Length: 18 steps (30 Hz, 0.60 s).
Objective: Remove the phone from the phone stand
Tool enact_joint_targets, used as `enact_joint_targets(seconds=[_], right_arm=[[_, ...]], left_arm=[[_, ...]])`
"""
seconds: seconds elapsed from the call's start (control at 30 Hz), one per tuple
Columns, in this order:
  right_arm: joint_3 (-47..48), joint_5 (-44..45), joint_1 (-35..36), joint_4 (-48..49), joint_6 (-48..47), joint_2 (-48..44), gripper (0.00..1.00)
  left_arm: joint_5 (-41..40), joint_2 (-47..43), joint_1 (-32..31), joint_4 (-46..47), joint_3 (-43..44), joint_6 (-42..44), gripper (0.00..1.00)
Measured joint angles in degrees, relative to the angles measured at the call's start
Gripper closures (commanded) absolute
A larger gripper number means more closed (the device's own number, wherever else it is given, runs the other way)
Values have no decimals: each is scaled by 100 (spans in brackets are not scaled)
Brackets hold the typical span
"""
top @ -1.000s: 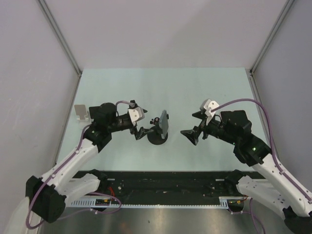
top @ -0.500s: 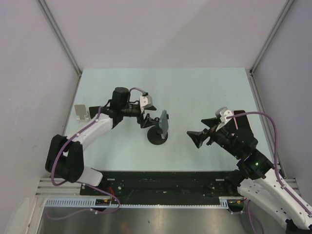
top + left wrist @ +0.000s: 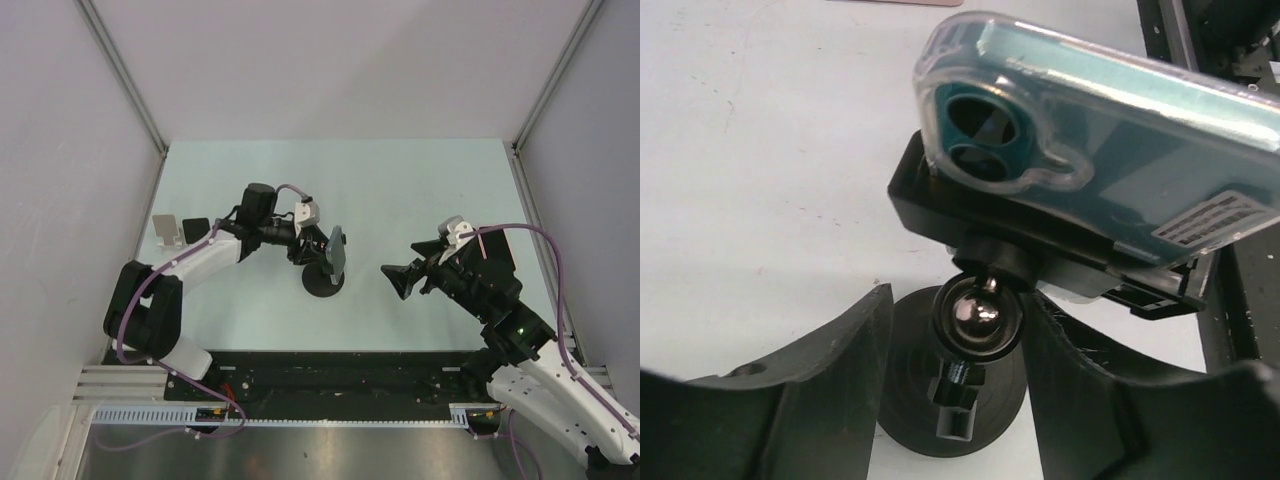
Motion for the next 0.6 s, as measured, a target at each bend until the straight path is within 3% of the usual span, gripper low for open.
enact_joint_targets(seconds=[0.13,0.37,0.6], right_arm=[[-2,-17,2,55,52,46,0],[-2,13,37,74,131,63,1],[-2,203,221,157,170,323,4]], left_arm=[[37,2,-103,0,0,-31,58],[-531,-175,-444,-15,-13,-195,97],[-2135,-833,-1163,-87,-328,-935,100]])
